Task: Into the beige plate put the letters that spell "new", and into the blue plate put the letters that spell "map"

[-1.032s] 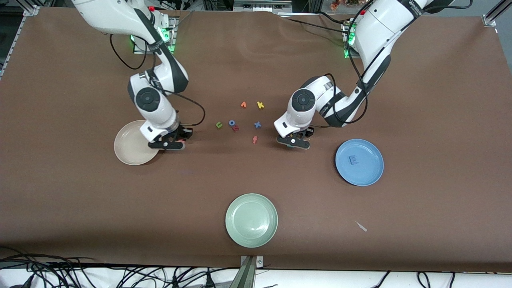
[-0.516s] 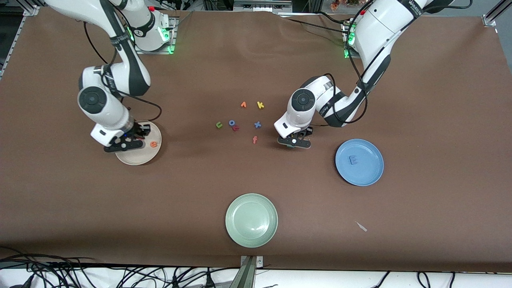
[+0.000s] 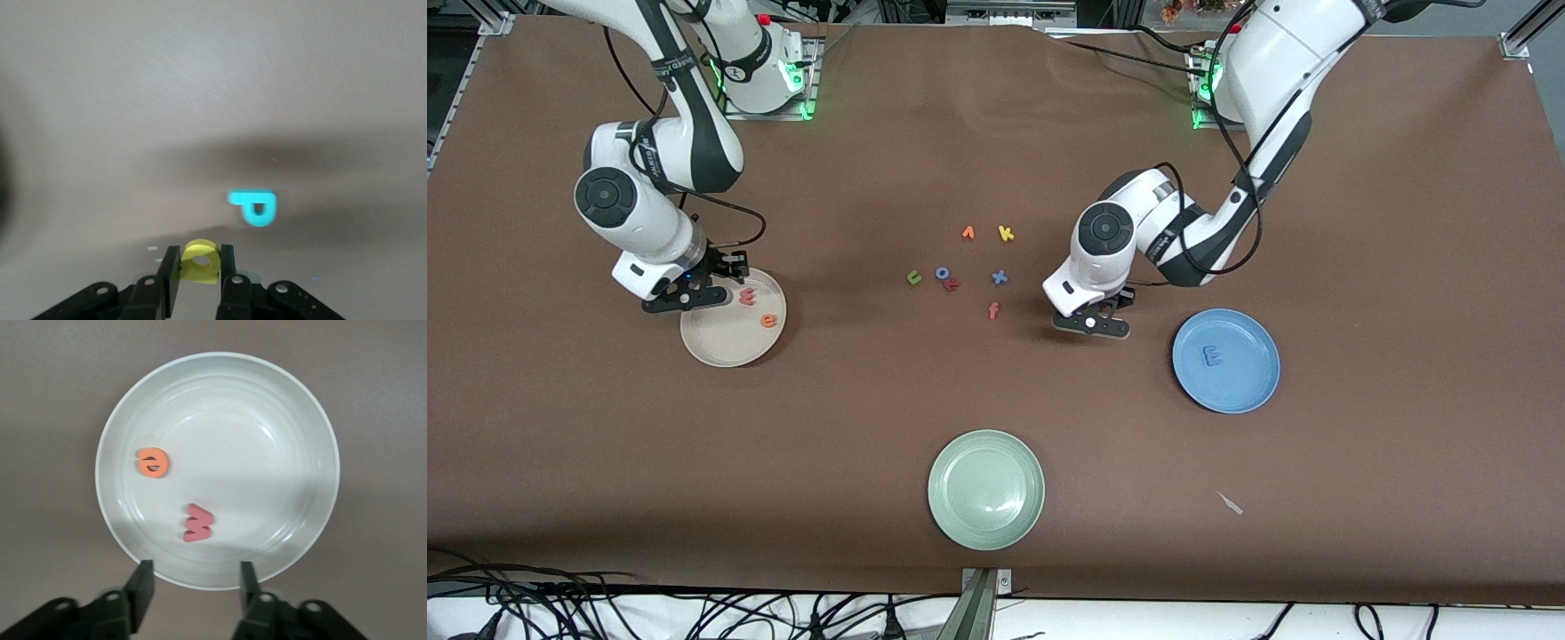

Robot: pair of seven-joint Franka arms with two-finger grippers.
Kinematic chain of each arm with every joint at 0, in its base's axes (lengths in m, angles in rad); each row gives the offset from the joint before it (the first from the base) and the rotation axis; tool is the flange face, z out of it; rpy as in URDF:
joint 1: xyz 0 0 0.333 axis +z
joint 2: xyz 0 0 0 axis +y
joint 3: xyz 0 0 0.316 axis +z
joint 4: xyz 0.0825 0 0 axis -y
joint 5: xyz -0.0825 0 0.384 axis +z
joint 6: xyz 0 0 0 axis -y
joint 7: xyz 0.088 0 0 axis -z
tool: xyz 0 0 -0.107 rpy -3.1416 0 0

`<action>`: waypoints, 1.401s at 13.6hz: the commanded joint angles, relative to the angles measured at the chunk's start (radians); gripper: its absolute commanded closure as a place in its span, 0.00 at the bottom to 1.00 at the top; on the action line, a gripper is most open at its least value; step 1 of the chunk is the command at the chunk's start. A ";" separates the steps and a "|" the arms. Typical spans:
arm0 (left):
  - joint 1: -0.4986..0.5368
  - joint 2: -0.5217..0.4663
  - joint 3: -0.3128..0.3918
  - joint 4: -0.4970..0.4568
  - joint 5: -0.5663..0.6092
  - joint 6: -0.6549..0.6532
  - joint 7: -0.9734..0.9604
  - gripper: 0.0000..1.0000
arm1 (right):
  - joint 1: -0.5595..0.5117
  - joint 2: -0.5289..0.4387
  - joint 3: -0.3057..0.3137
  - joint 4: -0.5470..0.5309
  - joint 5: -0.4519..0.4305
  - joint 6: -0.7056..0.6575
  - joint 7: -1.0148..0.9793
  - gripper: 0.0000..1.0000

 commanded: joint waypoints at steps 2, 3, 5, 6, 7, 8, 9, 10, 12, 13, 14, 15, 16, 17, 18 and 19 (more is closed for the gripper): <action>0.068 -0.022 -0.006 0.104 0.024 -0.166 0.175 0.92 | 0.008 -0.019 0.057 -0.016 0.061 0.012 0.054 0.24; 0.099 -0.022 -0.006 0.110 0.024 -0.174 0.230 0.92 | 0.014 -0.010 0.098 -0.002 0.096 0.023 0.115 0.24; 0.149 -0.024 -0.003 0.112 0.033 -0.176 0.329 0.92 | 0.023 0.031 0.184 0.016 0.107 0.072 0.294 0.24; 0.180 -0.024 -0.003 0.112 0.034 -0.174 0.376 0.92 | 0.040 0.054 0.223 0.018 0.107 0.111 0.384 0.24; 0.203 -0.022 -0.003 0.112 0.038 -0.174 0.412 0.92 | 0.072 0.079 0.240 0.018 0.107 0.157 0.470 0.24; 0.217 -0.018 0.001 0.110 0.038 -0.174 0.443 0.92 | 0.119 0.105 0.240 0.023 0.104 0.200 0.549 0.24; 0.241 -0.017 0.001 0.110 0.039 -0.174 0.471 0.92 | 0.159 0.128 0.240 0.027 0.104 0.231 0.622 0.24; 0.263 -0.017 0.001 0.110 0.039 -0.174 0.505 0.92 | 0.195 0.151 0.240 0.038 0.104 0.257 0.698 0.24; 0.300 -0.013 0.010 0.109 0.051 -0.170 0.580 0.92 | 0.262 0.198 0.238 0.079 0.101 0.276 0.836 0.24; 0.309 -0.008 0.010 0.103 0.082 -0.161 0.586 0.92 | 0.290 0.226 0.237 0.105 0.097 0.276 0.887 0.24; 0.318 0.007 0.010 0.098 0.108 -0.150 0.586 0.92 | 0.311 0.250 0.235 0.125 0.095 0.277 0.924 0.24; 0.324 0.015 0.014 0.098 0.125 -0.139 0.586 0.92 | 0.321 0.267 0.234 0.139 0.095 0.277 0.940 0.24; 0.349 0.033 0.017 0.097 0.143 -0.115 0.586 0.91 | 0.325 0.275 0.234 0.150 0.095 0.277 0.949 0.24; 0.369 0.048 0.015 0.091 0.153 -0.083 0.586 0.89 | 0.330 0.278 0.234 0.151 0.094 0.279 0.950 0.24; 0.375 0.056 0.017 0.083 0.153 -0.069 0.586 0.86 | 0.330 0.292 0.231 0.156 0.087 0.283 0.951 0.24; 0.389 0.056 0.017 0.074 0.156 -0.068 0.586 0.85 | 0.330 0.298 0.225 0.158 0.075 0.300 0.951 0.24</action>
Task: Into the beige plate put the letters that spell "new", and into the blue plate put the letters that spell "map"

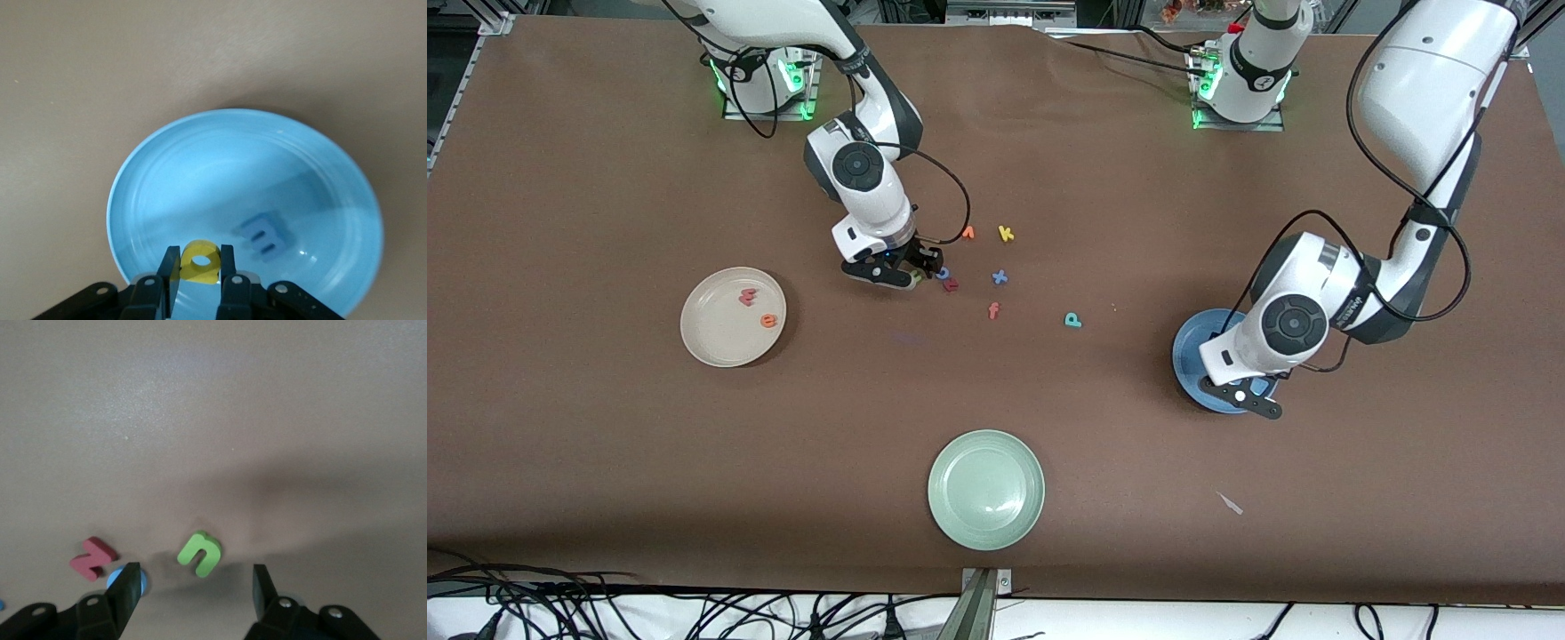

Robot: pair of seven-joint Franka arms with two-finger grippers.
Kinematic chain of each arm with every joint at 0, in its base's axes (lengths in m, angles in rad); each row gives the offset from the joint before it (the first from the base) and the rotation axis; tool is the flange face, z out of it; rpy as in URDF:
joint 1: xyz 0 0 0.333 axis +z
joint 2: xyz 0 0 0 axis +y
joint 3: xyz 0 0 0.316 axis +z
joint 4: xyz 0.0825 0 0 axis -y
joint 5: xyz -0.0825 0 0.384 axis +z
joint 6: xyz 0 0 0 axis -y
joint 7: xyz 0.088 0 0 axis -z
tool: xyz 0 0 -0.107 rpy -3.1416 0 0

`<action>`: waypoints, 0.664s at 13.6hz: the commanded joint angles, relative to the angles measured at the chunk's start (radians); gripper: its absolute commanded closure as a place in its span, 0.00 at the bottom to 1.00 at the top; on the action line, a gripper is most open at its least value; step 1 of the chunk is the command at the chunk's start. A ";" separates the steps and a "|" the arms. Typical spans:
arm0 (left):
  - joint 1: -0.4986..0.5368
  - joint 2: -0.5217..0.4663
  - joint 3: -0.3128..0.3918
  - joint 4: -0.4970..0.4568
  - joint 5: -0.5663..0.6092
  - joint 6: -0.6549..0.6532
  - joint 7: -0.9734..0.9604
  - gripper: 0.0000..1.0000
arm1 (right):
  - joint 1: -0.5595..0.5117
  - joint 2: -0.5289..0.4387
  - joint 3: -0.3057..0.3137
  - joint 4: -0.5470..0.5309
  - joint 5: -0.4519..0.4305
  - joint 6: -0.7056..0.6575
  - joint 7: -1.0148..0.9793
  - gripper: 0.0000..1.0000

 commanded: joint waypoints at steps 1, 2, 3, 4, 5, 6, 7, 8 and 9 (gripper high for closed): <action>0.037 0.005 -0.010 -0.020 0.062 0.017 0.014 0.81 | 0.010 0.035 -0.025 0.022 -0.031 0.028 0.012 0.24; 0.038 0.005 -0.012 -0.024 0.063 0.012 0.005 0.47 | 0.010 0.040 -0.026 0.028 -0.044 0.028 0.012 0.24; 0.031 0.002 -0.013 -0.026 0.063 0.012 -0.007 0.00 | 0.012 0.048 -0.026 0.028 -0.046 0.032 0.015 0.24; 0.028 -0.004 -0.021 -0.024 0.060 0.009 -0.010 0.00 | 0.015 0.052 -0.026 0.030 -0.046 0.036 0.015 0.25; 0.027 -0.006 -0.027 -0.018 0.051 0.005 -0.018 0.00 | 0.018 0.052 -0.026 0.030 -0.046 0.036 0.023 0.25; 0.027 -0.015 -0.048 -0.012 0.048 -0.011 -0.031 0.00 | 0.020 0.054 -0.026 0.030 -0.046 0.036 0.031 0.26; 0.027 -0.021 -0.065 -0.009 0.048 -0.015 -0.053 0.00 | 0.020 0.058 -0.026 0.033 -0.048 0.036 0.035 0.27; 0.027 -0.029 -0.088 -0.006 0.047 -0.021 -0.070 0.00 | 0.020 0.060 -0.026 0.034 -0.048 0.036 0.035 0.27; 0.027 -0.035 -0.120 -0.003 0.040 -0.028 -0.109 0.00 | 0.020 0.060 -0.026 0.033 -0.048 0.036 0.037 0.28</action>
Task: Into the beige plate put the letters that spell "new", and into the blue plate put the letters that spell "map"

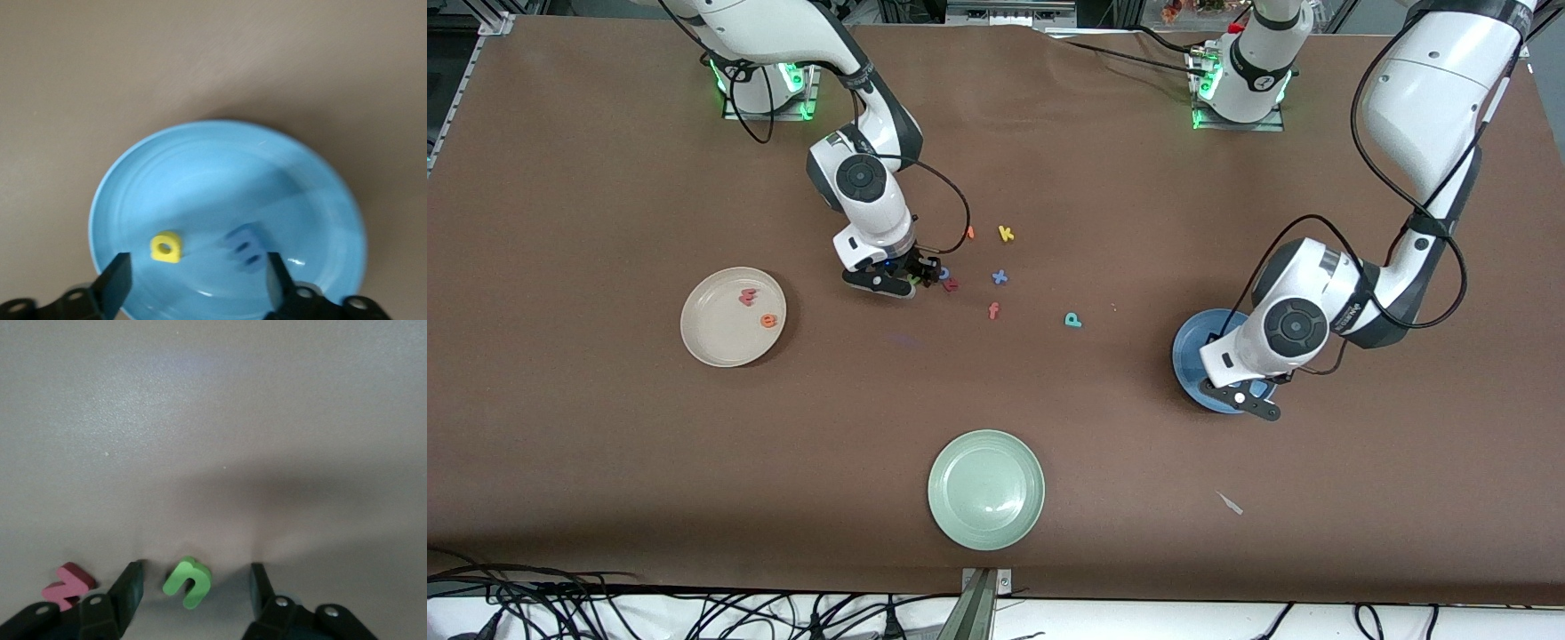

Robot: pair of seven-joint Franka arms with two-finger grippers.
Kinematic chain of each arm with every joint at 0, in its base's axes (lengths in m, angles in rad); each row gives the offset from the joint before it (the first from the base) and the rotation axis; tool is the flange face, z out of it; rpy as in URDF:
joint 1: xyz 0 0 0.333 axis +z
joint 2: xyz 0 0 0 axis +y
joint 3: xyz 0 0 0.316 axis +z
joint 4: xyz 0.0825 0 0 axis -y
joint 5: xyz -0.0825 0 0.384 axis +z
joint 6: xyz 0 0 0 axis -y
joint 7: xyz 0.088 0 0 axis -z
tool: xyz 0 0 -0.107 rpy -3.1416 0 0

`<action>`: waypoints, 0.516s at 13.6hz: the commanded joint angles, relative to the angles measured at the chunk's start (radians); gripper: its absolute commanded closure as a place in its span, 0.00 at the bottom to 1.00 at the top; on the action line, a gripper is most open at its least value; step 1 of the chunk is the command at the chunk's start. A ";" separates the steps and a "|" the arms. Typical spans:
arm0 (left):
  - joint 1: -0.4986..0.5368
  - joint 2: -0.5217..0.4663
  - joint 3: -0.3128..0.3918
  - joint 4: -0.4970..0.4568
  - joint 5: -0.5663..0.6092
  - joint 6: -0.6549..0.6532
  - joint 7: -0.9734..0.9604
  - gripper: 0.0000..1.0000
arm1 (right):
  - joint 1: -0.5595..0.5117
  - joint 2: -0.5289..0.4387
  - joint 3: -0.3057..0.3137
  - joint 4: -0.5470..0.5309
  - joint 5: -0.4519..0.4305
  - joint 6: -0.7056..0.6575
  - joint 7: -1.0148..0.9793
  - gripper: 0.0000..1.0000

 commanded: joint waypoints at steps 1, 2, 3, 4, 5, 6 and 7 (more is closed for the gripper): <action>-0.002 -0.037 -0.070 0.005 -0.015 -0.035 -0.131 0.00 | 0.012 0.019 -0.007 0.022 -0.021 0.005 0.030 0.32; -0.013 -0.036 -0.085 0.011 -0.041 -0.035 -0.218 0.00 | 0.012 0.020 -0.007 0.023 -0.021 0.005 0.035 0.35; -0.045 -0.024 -0.088 0.022 -0.060 -0.033 -0.333 0.00 | 0.014 0.020 -0.007 0.022 -0.023 0.005 0.037 0.41; -0.092 -0.004 -0.087 0.040 -0.063 -0.032 -0.437 0.00 | 0.012 0.020 -0.007 0.022 -0.023 0.010 0.037 0.47; -0.126 0.016 -0.084 0.068 -0.064 -0.029 -0.514 0.00 | 0.012 0.022 -0.007 0.022 -0.023 0.013 0.037 0.50; -0.149 0.041 -0.084 0.091 -0.066 -0.027 -0.579 0.00 | 0.015 0.026 -0.007 0.022 -0.023 0.013 0.037 0.54; -0.181 0.053 -0.084 0.105 -0.072 -0.026 -0.643 0.00 | 0.025 0.028 -0.008 0.023 -0.021 0.013 0.038 0.58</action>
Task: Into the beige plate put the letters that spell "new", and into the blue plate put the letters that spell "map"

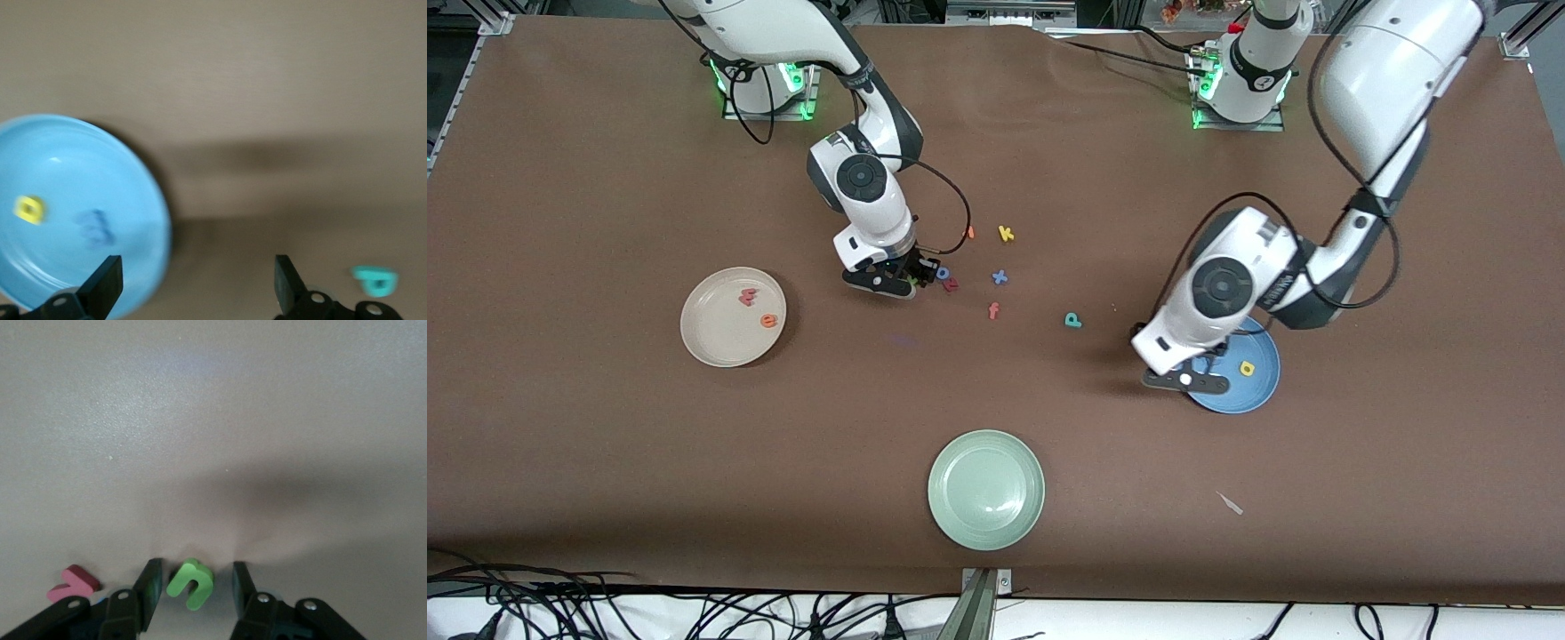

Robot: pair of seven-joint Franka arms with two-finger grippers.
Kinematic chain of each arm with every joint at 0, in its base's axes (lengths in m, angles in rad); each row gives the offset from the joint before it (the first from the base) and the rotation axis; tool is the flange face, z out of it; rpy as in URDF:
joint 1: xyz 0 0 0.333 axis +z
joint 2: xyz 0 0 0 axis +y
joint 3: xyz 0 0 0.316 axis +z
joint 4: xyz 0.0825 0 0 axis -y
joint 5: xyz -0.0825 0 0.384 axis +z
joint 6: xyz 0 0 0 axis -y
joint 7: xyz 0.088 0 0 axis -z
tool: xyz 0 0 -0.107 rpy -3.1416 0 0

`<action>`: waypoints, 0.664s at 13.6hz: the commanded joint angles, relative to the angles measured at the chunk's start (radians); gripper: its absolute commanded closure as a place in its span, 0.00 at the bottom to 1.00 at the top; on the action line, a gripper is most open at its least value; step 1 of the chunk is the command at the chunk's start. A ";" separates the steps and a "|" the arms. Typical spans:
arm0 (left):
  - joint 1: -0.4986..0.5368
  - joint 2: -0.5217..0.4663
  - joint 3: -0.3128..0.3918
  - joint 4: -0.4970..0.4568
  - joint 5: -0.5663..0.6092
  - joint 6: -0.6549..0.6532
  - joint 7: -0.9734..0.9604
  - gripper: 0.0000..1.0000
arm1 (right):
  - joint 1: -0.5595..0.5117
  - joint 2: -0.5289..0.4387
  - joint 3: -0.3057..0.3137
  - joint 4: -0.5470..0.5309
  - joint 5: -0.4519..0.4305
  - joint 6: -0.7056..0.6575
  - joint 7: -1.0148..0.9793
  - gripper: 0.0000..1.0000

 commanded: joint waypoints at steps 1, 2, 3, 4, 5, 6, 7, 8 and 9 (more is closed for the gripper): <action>-0.090 0.058 0.008 0.072 -0.025 -0.010 -0.175 0.00 | 0.025 0.030 -0.007 0.018 -0.019 0.015 0.032 0.61; -0.112 0.061 0.008 0.072 -0.025 -0.004 -0.214 0.00 | 0.024 0.030 -0.007 0.018 -0.019 0.022 0.032 0.66; -0.135 0.067 0.008 0.070 -0.023 0.005 -0.220 0.00 | 0.025 0.033 -0.007 0.018 -0.019 0.023 0.032 0.68; -0.162 0.081 0.008 0.070 -0.022 0.020 -0.214 0.00 | 0.024 0.033 -0.007 0.018 -0.019 0.023 0.032 0.68; -0.191 0.101 0.010 0.070 -0.008 0.043 -0.208 0.00 | 0.024 0.033 -0.007 0.018 -0.020 0.023 0.030 0.70; -0.196 0.110 0.013 0.060 0.001 0.071 -0.202 0.01 | 0.022 0.031 -0.007 0.018 -0.022 0.023 0.026 0.72; -0.198 0.119 0.013 0.055 0.013 0.088 -0.199 0.01 | 0.022 0.028 -0.015 0.020 -0.025 0.023 0.020 0.76; -0.202 0.129 0.013 0.055 0.018 0.089 -0.179 0.01 | 0.022 0.027 -0.021 0.020 -0.032 0.021 0.017 0.80; -0.208 0.133 0.013 0.052 0.027 0.092 -0.164 0.02 | 0.021 0.022 -0.024 0.021 -0.034 0.021 0.009 0.80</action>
